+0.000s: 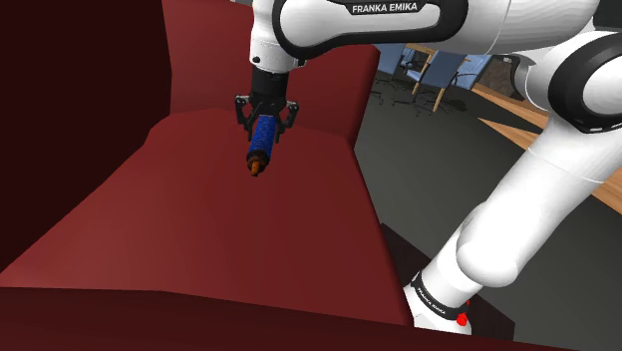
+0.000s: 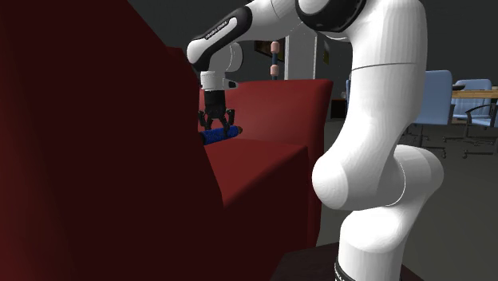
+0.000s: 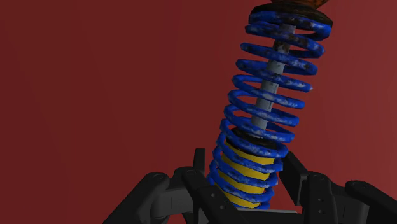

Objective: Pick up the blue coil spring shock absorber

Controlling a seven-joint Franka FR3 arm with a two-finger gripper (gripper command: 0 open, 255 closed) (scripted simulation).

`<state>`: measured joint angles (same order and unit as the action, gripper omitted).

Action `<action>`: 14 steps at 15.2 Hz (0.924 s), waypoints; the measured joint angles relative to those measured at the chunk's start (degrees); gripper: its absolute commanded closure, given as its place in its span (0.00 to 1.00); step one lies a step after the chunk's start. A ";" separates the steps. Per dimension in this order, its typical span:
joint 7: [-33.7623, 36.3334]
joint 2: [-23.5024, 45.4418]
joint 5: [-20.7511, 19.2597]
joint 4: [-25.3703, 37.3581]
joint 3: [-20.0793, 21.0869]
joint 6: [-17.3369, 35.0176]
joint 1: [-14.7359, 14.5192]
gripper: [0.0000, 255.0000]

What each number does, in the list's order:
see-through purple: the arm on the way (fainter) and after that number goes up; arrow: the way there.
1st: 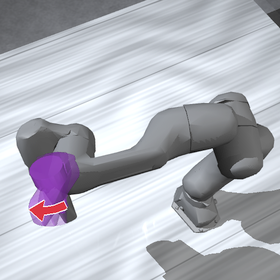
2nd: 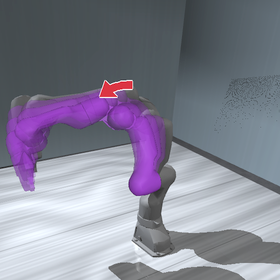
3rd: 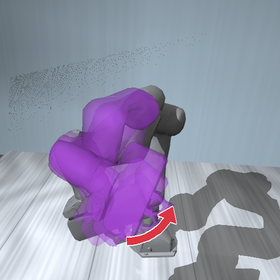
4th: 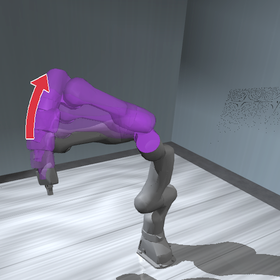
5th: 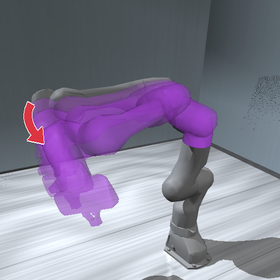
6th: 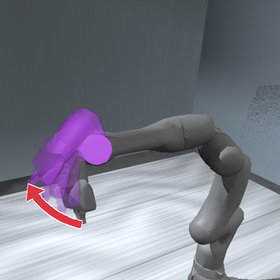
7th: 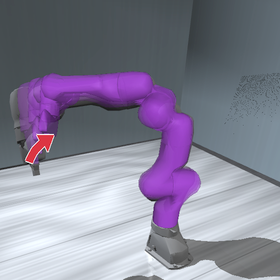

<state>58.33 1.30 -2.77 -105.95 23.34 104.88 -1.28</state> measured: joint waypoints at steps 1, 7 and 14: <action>-0.05 -0.03 0.02 -0.04 -0.01 0.03 0.01 1.00; -0.38 -0.38 0.21 3.30 -0.07 -3.74 0.08 1.00; -0.38 0.11 0.06 9.09 0.04 -9.10 -0.04 1.00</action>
<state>57.95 1.41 -2.71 -96.86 23.38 95.79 -1.32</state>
